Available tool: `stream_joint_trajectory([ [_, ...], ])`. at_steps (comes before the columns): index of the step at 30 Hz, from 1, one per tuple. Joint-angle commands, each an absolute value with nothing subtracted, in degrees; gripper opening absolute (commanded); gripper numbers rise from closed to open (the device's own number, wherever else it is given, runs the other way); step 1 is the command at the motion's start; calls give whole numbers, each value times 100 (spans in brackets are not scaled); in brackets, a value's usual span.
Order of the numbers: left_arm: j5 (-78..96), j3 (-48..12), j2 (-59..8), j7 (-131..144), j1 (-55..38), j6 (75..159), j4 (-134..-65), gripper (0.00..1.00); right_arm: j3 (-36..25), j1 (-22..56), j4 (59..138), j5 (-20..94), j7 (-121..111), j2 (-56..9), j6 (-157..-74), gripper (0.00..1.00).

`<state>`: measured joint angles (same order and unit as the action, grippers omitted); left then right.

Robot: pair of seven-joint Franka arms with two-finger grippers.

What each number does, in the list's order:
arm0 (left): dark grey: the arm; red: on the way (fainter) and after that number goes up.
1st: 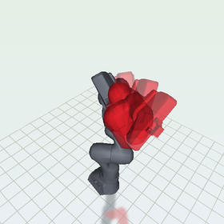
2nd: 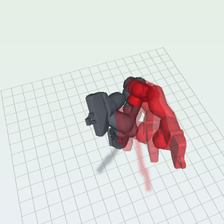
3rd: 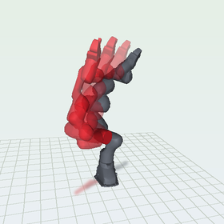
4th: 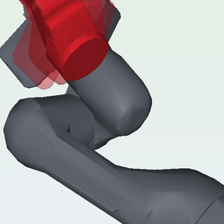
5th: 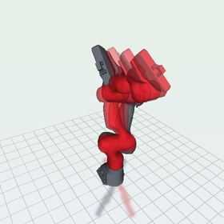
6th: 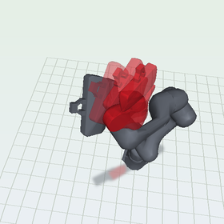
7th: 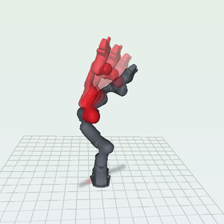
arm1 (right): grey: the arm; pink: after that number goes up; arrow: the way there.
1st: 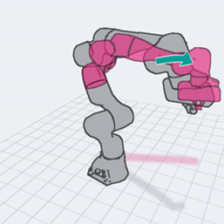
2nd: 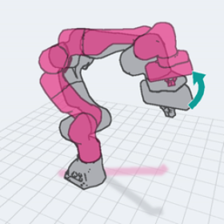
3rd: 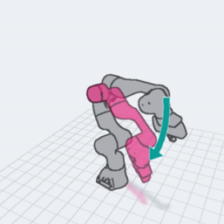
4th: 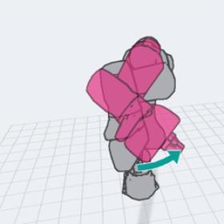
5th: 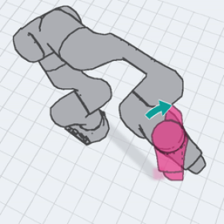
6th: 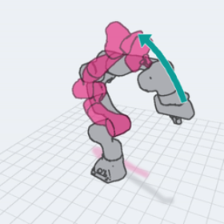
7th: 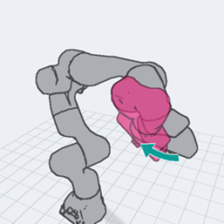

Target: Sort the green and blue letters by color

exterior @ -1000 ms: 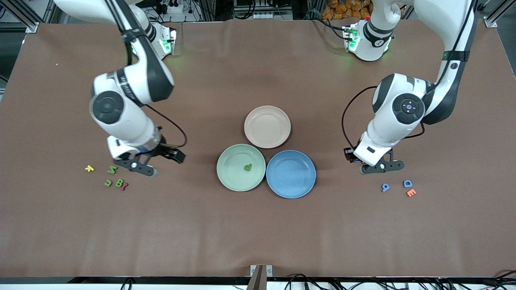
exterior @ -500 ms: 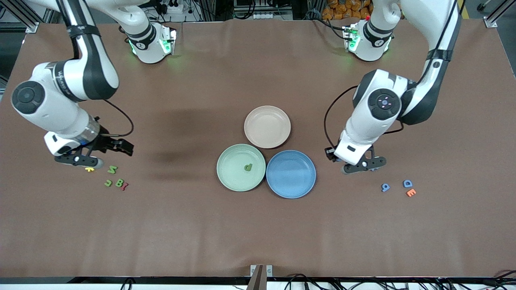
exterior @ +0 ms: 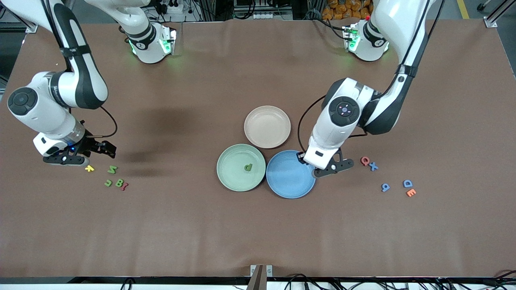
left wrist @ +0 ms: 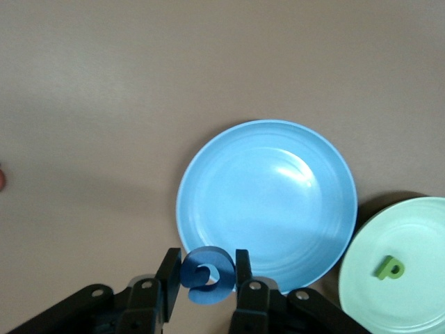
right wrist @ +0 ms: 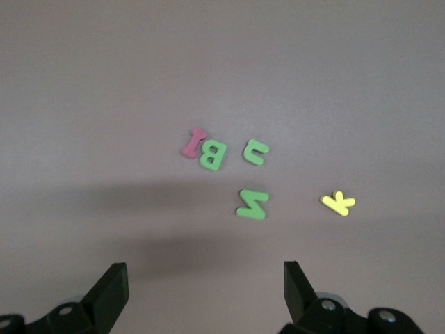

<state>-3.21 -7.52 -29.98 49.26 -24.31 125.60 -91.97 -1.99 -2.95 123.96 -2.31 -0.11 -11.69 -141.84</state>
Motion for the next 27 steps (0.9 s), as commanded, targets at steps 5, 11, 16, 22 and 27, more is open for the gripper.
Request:
stream_joint_trajectory([
  [5,-281,-703,-3708,5089,-2470,12428,-8438,22,-114,-676,12278,-281,-53,-1889,-14941,96],
  [11,-281,-703,-3911,5098,-2505,12498,-8253,22,-114,-782,12042,-211,26,-2302,-15091,91],
  [16,-281,-694,-3946,5098,-2575,12559,-8253,22,-114,-809,11708,218,0,-2654,-15021,81],
  [22,-264,-694,-3973,5133,-2646,12683,-8253,23,-114,-809,11426,510,-9,-2839,-14634,76],
  [27,-264,-694,-4025,5133,-2654,12779,-8253,24,-114,-791,11399,510,-26,-2971,-14625,75],
])
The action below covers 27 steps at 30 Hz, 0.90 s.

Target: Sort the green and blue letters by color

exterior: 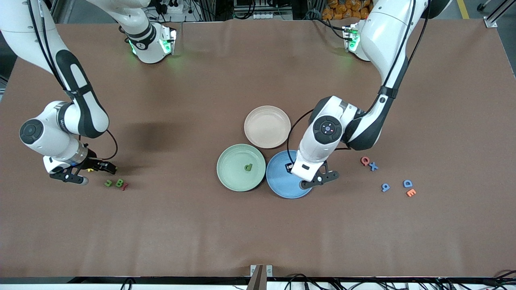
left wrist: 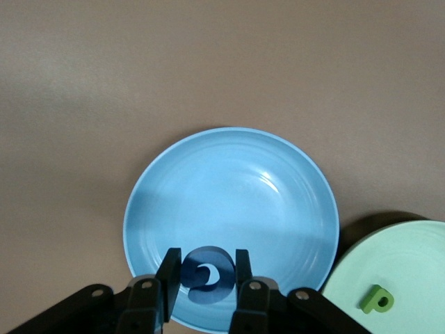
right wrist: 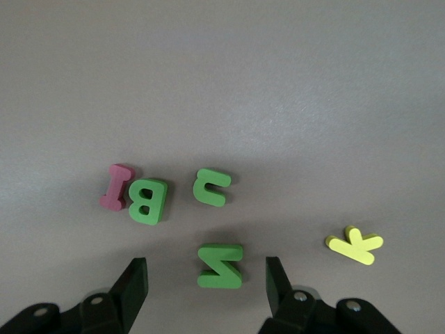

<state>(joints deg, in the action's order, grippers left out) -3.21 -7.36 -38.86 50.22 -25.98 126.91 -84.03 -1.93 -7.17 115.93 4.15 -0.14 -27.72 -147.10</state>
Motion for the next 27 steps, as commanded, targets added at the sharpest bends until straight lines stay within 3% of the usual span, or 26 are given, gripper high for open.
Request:
stream_joint_trajectory([
  [1,-264,-694,-4025,5133,-2654,12797,-8262,25,-114,-791,11399,501,-35,-2997,-14642,74],
  [4,-264,-694,-4043,5124,-2654,12797,-8262,30,-114,-773,11408,466,-44,-3032,-14660,72],
  [10,-264,-694,-4043,5098,-2646,12797,-8270,70,-114,-782,11417,431,-70,-3094,-14730,68],
  [13,-264,-694,-4043,5089,-2637,12797,-8271,79,-123,-791,11408,404,-88,-3138,-14748,66],
  [27,-360,-799,-3753,4870,-2277,12762,-8446,80,-202,-809,11408,413,-343,-3252,-14889,62],
])
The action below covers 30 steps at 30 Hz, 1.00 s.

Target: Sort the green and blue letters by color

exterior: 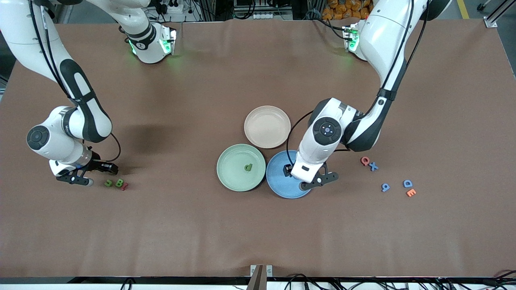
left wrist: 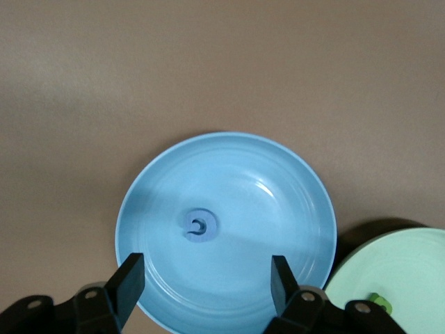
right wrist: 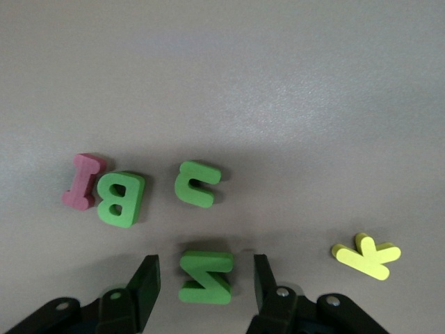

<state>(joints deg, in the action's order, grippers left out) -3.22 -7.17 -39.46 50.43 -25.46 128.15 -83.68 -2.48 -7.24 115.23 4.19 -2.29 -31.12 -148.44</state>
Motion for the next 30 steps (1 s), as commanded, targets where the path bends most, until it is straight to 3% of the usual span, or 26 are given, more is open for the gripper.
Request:
stream_joint_trajectory([
  [1,-369,-861,-3709,4765,-2207,12762,-8490,80,-202,-809,11408,413,-334,-3261,-14897,61],
  [11,-588,-1063,-3577,3850,-1512,12735,-8824,79,-202,-809,11408,404,-343,-3296,-14959,56],
  [16,-975,-1151,-3595,3490,-1135,12735,-8886,78,-202,-809,11408,404,-343,-3305,-14976,37],
  [23,-1011,-1178,-3603,2471,-598,12735,-9017,78,-202,-782,11443,413,-334,-3226,-14968,0],
  [30,-1222,-1178,-3621,1803,-150,12744,-9105,78,-185,-572,11426,448,-1,-2778,-14424,0],
])
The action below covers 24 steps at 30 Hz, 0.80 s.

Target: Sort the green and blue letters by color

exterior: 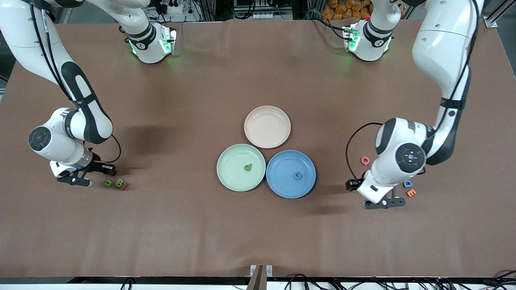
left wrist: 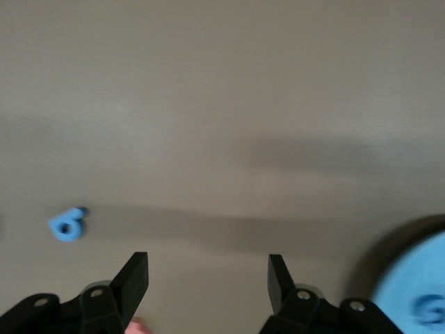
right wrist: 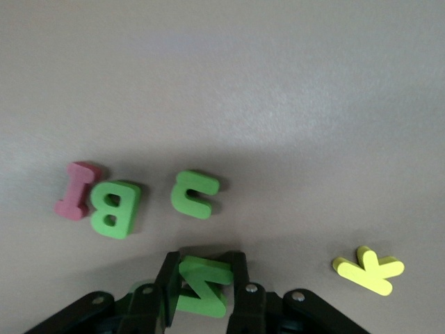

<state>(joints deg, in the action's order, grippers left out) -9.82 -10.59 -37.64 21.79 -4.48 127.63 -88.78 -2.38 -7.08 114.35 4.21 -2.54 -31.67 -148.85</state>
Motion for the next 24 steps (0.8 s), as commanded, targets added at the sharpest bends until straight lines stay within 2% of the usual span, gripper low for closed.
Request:
stream_joint_trajectory([
  [1,-1222,-1178,-3630,1706,-97,12744,-9114,78,-185,-502,11400,448,70,-2708,-14336,0],
  [9,-1230,-1178,-3753,1275,219,12867,-9105,78,-35,-1,11031,448,1079,-2479,-13712,0],
  [17,-1458,-1178,-3894,1187,465,13657,-9456,78,0,930,10503,457,3109,-2522,-13316,0],
  [24,-1512,-1169,-3990,1081,519,13851,-9527,78,518,1274,10161,448,4507,-2724,-13307,0],
])
